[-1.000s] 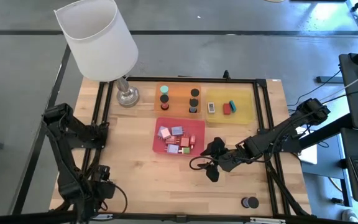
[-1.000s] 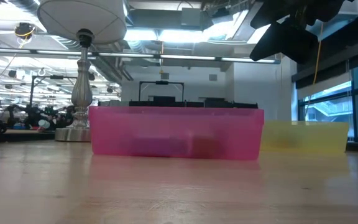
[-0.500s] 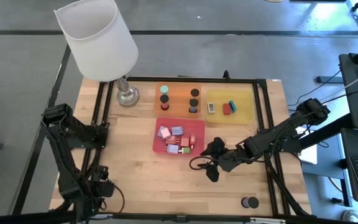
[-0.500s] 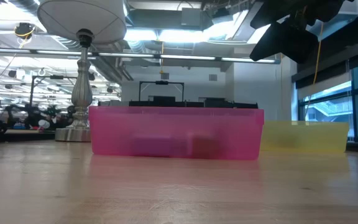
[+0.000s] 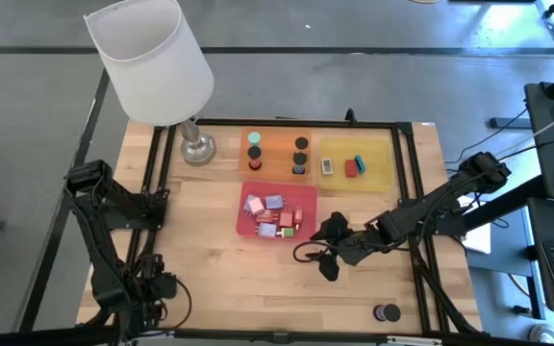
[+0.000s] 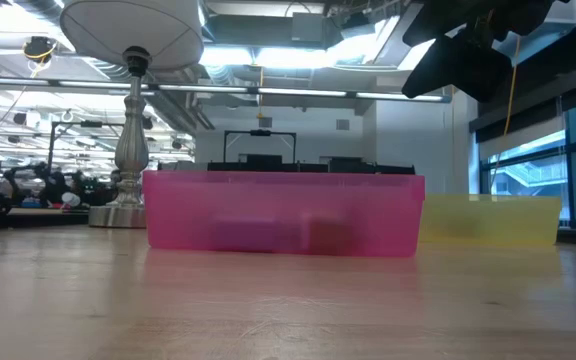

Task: Pick & Place Office items
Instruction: Put the white black hourglass into the orange bin, then put the blue hourglass into the orange bin

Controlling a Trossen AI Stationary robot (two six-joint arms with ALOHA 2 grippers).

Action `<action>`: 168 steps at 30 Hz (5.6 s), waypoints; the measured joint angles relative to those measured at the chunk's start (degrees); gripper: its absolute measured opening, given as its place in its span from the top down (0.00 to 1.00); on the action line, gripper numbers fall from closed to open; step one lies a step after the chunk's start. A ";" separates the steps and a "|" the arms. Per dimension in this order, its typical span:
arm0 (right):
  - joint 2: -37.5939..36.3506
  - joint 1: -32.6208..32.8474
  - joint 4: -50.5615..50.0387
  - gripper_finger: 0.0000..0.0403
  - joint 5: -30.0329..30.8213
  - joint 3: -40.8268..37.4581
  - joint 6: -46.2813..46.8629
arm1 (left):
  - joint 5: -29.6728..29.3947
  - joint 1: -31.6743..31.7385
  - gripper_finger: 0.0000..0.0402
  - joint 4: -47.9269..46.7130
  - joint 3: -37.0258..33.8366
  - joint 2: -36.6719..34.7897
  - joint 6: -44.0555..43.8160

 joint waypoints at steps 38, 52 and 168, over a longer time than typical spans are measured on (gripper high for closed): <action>0.00 0.00 0.00 0.34 0.00 0.00 0.00 | 0.97 -0.37 0.19 -4.73 0.00 0.00 -8.11; 0.00 -0.02 0.00 0.34 0.00 0.00 0.00 | 0.42 -0.37 0.48 -4.78 0.00 0.00 -12.23; -0.02 -3.63 1.18 0.34 -6.23 -0.02 0.02 | 4.17 92.29 0.27 16.99 29.14 12.54 57.51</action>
